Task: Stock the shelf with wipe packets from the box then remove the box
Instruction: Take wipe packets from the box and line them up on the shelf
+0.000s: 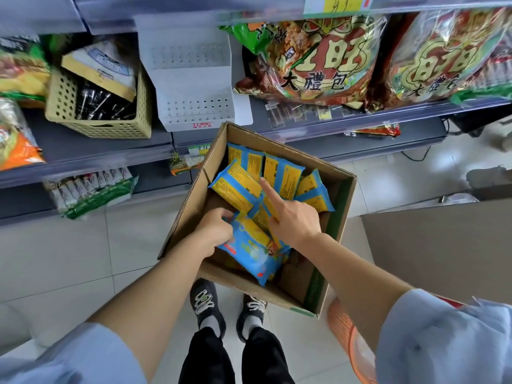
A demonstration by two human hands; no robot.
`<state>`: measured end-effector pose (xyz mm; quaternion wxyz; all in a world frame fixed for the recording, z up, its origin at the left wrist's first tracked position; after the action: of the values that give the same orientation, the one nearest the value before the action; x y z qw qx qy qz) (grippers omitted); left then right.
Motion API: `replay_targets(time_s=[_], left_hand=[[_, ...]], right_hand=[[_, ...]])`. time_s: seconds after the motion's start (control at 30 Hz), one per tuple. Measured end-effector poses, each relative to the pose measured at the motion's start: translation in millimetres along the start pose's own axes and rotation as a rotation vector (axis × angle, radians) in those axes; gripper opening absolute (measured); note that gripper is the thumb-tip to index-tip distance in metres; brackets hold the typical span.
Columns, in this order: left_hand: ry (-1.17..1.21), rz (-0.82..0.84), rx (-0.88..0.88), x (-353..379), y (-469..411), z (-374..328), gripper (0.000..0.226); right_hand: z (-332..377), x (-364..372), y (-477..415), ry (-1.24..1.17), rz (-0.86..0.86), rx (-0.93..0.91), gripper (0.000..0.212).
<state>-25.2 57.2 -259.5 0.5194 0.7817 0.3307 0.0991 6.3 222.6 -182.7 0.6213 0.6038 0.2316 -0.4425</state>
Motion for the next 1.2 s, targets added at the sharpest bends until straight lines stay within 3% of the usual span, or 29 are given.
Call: replay_targets(time_s=[0.1, 0.17, 0.27, 0.37, 0.43, 0.5, 0.57, 0.63, 0.7, 0.8, 0.97, 1.1, 1.2], left_hand=[[-0.083, -0.036, 0.046, -3, 1, -4, 0.041], [-0.131, -0.035, 0.046, -3, 1, -3, 0.036], [-0.240, 0.005, 0.025, 2, 4, 1, 0.036], [-0.323, 0.051, -0.037, 10, 5, 7, 0.054], [-0.374, -0.013, -0.044, 7, 10, 3, 0.050], [-0.264, -0.082, -0.018, 0, 14, -5, 0.039], [-0.044, -0.103, 0.039, -7, 20, -14, 0.037], [0.049, -0.145, 0.120, -16, 28, -25, 0.048], [-0.062, -0.230, 0.212, -26, 40, -39, 0.046], [-0.209, -0.289, 0.281, -32, 55, -56, 0.029], [-0.126, -0.306, 0.358, -37, 73, -67, 0.029], [-0.216, -0.321, 0.312, -35, 69, -57, 0.028], [-0.285, -0.260, 0.266, -29, 62, -46, 0.029]], right_hand=[[-7, 5, 0, -0.005, 0.046, 0.012, 0.056], [-18, 11, 0, -0.186, 0.089, 0.079, 0.045], [-27, 23, 0, -0.461, 0.176, 0.099, 0.049], [-25, 21, 0, -0.438, 0.229, 0.021, 0.054], [-30, 11, -2, -0.398, 0.150, 0.042, 0.047], [-36, -3, -2, -0.372, 0.037, 0.113, 0.032], [-45, -11, -3, -0.423, -0.002, 0.226, 0.035], [-53, -10, -7, -0.533, 0.068, 0.322, 0.042], [-55, -1, -12, -0.604, 0.196, 0.351, 0.036], [-65, -1, -12, -0.481, 0.275, 0.404, 0.027], [-57, -14, -5, -0.282, 0.216, 0.356, 0.027], [-38, 15, -5, -0.257, 0.385, 0.256, 0.057], [-16, 23, -7, -0.006, 0.305, 0.037, 0.072]])
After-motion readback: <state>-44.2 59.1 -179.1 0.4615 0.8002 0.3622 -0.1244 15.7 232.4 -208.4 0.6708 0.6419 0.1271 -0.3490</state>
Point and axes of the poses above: each hand's wrist, its own y-axis away from the middle knuckle, its own x-axis out of the palm, z = x × y, the point moved 8 cm from there along -y, towards the middle knuckle, and after that the axes turned 7 degrees about z, right-handed, at the moved point
